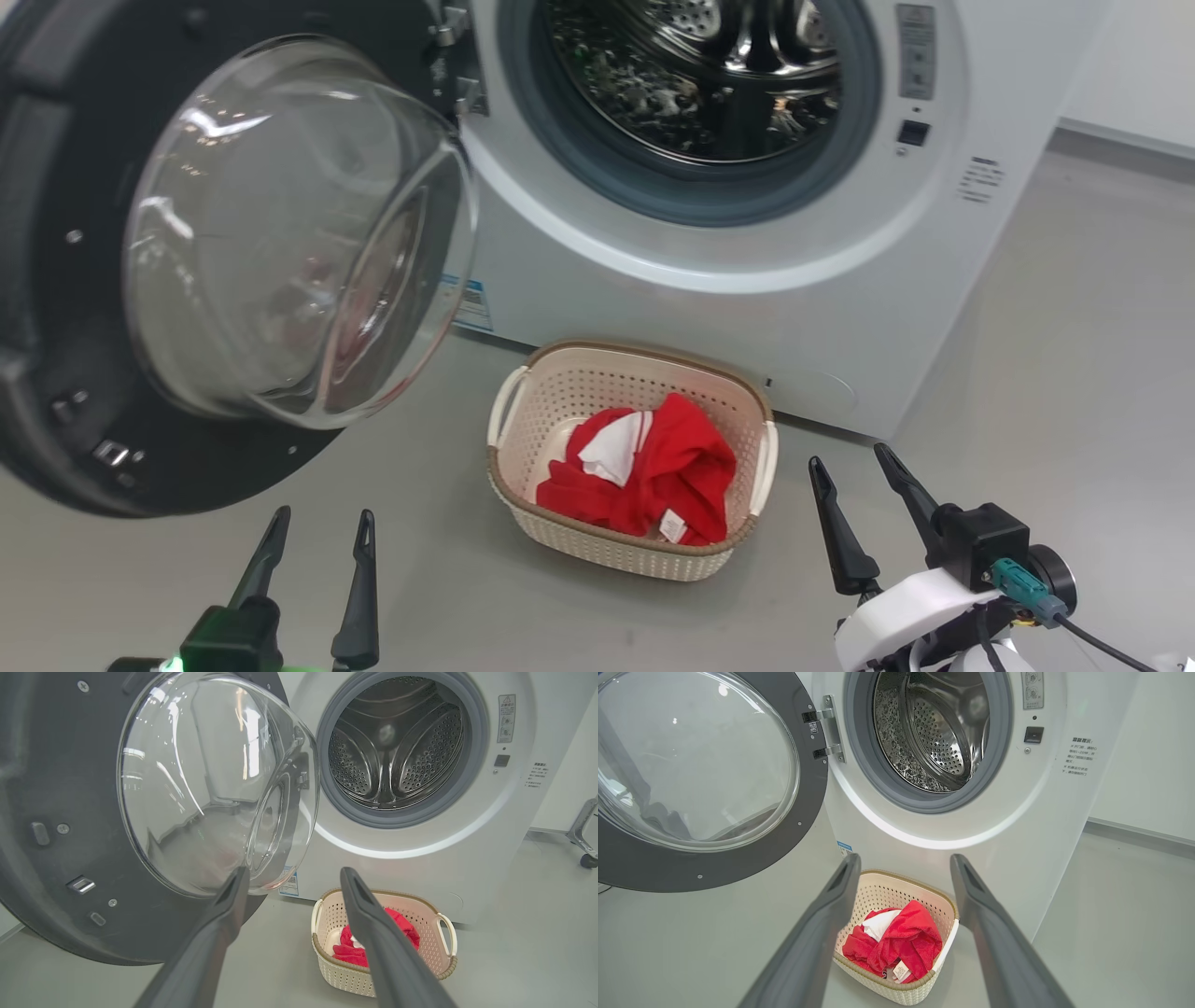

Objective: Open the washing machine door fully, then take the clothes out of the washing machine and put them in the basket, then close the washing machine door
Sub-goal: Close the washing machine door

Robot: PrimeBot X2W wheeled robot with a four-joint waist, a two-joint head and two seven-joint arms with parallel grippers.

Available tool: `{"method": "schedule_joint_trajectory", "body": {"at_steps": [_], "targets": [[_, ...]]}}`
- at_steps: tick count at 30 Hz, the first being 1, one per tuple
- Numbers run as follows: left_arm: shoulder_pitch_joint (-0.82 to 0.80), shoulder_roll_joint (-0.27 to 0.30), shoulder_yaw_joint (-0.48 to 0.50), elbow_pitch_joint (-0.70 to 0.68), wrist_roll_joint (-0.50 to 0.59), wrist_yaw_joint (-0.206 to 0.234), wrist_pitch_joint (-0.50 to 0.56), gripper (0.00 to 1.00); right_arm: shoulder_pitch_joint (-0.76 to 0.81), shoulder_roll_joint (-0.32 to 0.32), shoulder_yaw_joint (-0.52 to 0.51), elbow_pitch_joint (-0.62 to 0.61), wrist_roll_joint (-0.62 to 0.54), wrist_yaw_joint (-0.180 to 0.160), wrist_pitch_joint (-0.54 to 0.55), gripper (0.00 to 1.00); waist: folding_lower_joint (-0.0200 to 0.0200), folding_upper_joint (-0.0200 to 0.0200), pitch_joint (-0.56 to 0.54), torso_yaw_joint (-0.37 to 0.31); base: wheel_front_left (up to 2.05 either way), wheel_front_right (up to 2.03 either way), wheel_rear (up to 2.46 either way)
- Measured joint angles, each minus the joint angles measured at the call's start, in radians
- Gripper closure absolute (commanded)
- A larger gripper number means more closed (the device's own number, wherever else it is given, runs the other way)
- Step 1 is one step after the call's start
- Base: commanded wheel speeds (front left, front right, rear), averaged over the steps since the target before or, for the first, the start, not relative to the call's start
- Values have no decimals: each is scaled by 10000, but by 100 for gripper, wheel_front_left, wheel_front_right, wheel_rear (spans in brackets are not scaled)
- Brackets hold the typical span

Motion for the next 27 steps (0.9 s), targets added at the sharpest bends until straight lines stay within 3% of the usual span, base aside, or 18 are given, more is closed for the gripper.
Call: {"method": "schedule_joint_trajectory", "body": {"at_steps": [13, 27], "targets": [[155, -6, 134, 75, -56, 12, 15, 0, 40, 176, 244, -4, 42, 0, 96, 0, 0, 0, -235, 1588, 0, 0, 0], [304, -8, 209, 8, -117, 13, 15, 0, 39, 176, 268, 29, 42, -2, 165, 0, 0, 0, -279, 1763, 0, 0, 0]]}}
